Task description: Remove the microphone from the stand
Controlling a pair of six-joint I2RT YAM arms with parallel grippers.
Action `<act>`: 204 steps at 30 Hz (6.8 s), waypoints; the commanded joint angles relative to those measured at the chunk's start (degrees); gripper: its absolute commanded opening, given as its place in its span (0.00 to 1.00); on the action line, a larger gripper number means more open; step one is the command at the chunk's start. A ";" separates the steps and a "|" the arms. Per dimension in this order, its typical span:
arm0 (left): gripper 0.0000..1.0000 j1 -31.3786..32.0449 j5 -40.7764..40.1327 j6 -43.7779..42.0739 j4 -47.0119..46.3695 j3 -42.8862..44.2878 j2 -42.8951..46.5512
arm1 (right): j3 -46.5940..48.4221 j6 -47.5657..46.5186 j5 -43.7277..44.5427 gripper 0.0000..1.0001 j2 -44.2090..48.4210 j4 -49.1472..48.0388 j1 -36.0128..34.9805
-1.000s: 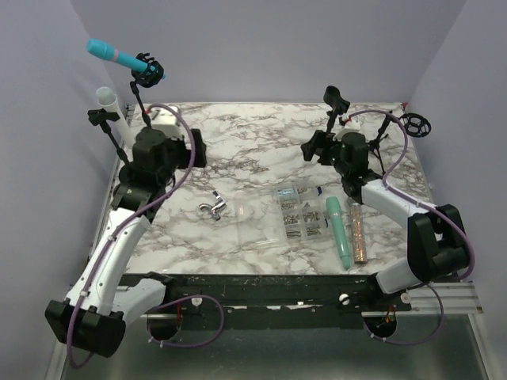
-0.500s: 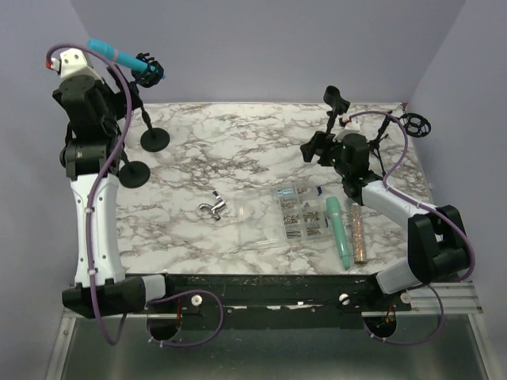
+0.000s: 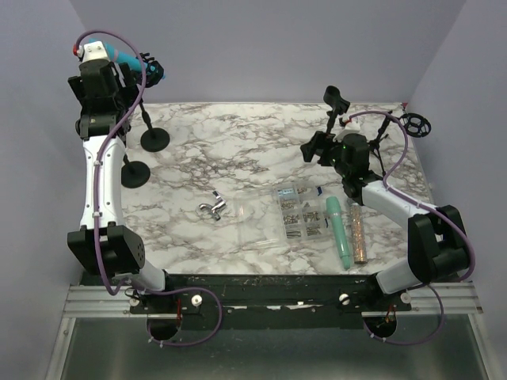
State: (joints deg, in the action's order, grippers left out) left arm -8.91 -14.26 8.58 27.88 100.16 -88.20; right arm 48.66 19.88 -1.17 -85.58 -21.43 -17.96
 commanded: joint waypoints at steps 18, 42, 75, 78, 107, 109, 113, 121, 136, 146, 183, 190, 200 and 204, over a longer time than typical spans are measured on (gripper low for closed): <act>0.00 4.73 -16.25 -1.93 2.80 -6.85 9.49 | 3.83 -0.24 -2.14 1.00 -2.14 5.25 -0.32; 0.00 28.60 -31.39 16.14 27.00 -19.07 30.56 | 8.09 -5.45 2.10 1.00 -4.27 2.17 -23.41; 0.99 30.17 -21.94 5.30 12.24 -22.38 61.47 | 46.24 -0.89 21.79 1.00 -26.32 -1.05 -53.16; 0.99 30.15 -21.18 3.62 9.38 -25.43 66.99 | 52.80 -6.25 24.70 1.00 -30.23 -0.02 -55.39; 0.99 30.18 -15.41 8.20 23.89 -34.64 80.39 | 78.63 -25.68 31.87 0.01 -48.54 0.42 -57.34; 0.99 30.17 -13.96 8.46 24.45 -34.77 79.38 | 72.98 -23.00 28.28 0.01 -44.65 -0.59 -56.57; 0.99 30.25 -10.22 10.23 24.75 -35.42 76.74 | 63.09 -17.64 16.91 0.01 -37.75 -1.32 -54.29; 0.99 30.26 -3.74 12.61 19.86 -39.67 73.07 | 50.26 -9.06 -3.68 0.01 -28.95 -4.56 -48.17; 0.99 30.18 -0.60 0.31 12.33 -40.31 57.07 | 42.92 2.72 -20.81 0.01 -26.97 -10.93 -39.33; 0.98 30.00 -4.91 -1.35 12.84 -37.21 48.74 | 43.51 4.69 -22.83 0.01 -28.12 -11.53 -38.47; 0.00 30.03 -0.33 -4.92 11.93 -46.10 61.71 | 49.07 6.62 4.85 0.01 -25.43 -3.13 -38.59; 0.00 30.02 0.46 1.28 7.99 -52.16 68.82 | 42.96 2.67 9.29 0.01 -21.50 -3.69 -38.61; 0.36 30.08 -3.25 3.54 10.51 -53.36 75.90 | 38.96 -5.15 13.94 0.01 -21.37 -4.67 -38.60; 0.49 30.02 -3.14 4.16 11.88 -53.71 77.19 | 42.83 -8.59 21.09 0.01 -24.62 1.35 -37.12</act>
State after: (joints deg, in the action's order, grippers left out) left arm 21.06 -17.89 8.62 35.81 47.48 -12.25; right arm 87.90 16.69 11.49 -107.37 -23.64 -56.23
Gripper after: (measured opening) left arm 0.442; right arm 0.490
